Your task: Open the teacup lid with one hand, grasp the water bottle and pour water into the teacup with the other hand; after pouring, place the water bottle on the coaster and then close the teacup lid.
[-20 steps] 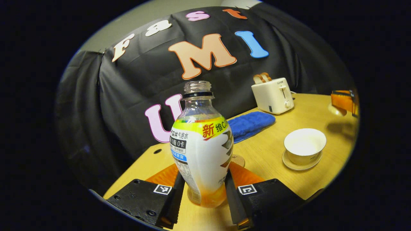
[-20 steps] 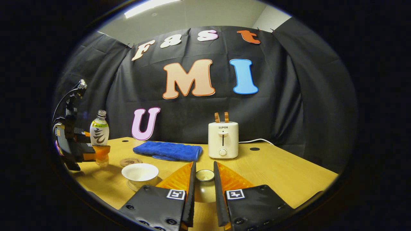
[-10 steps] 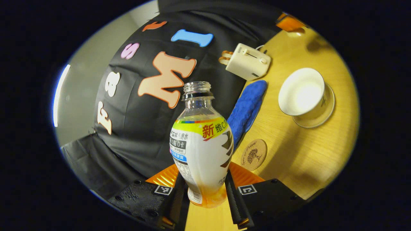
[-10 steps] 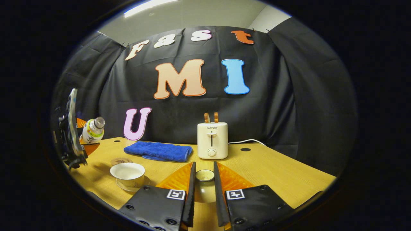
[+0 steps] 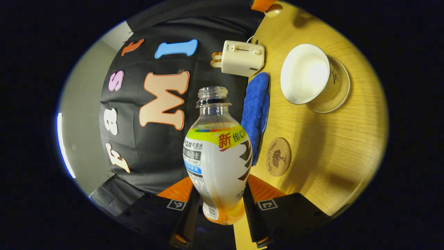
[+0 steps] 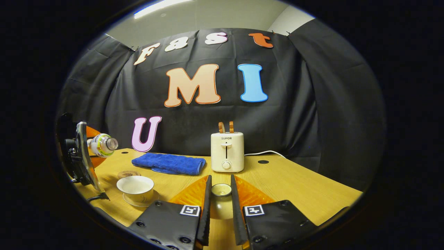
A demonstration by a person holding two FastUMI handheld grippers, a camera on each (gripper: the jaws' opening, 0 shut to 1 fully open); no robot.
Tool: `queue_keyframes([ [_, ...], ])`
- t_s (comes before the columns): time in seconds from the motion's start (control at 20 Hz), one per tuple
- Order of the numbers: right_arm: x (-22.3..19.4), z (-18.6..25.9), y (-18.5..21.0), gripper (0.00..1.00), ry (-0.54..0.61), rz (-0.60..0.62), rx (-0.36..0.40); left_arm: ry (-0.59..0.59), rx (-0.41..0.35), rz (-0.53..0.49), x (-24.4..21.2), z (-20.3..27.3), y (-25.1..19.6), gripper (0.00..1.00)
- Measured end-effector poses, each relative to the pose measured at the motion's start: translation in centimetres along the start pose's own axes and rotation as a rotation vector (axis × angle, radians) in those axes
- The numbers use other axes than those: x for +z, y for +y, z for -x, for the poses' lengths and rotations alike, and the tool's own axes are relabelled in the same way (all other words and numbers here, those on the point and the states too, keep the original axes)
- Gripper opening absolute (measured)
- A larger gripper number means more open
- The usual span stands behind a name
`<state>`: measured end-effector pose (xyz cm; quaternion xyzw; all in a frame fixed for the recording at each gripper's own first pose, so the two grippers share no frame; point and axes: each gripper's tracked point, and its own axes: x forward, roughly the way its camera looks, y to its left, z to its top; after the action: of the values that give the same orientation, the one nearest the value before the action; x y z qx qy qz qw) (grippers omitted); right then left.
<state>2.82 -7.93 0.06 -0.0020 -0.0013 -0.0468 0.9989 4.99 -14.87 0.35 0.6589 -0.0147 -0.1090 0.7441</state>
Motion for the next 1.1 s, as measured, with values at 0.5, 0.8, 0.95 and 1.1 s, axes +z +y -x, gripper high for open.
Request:
queue_keyframes([
  [0.5, 0.0, 0.0, 0.0, 0.32, 0.001, -0.001, 0.000, -0.005, -0.001, -0.220, 0.1, 0.1, 0.6, 0.59],
  [0.8, 0.0, 0.0, 0.0, 0.32, 0.001, -0.001, 0.000, -0.009, -0.004, -0.321, 0.1, 0.3, 0.9, 0.57],
  [0.95, 0.0, 0.0, 0.0, 0.32, 0.001, -0.001, 0.000, -0.015, -0.001, -0.360, 0.3, 0.4, 1.2, 0.57],
  [1.1, 0.1, 0.1, 0.0, 0.32, 0.001, -0.001, 0.000, -0.008, -0.010, -0.389, 0.2, 0.4, 1.0, 0.57],
])
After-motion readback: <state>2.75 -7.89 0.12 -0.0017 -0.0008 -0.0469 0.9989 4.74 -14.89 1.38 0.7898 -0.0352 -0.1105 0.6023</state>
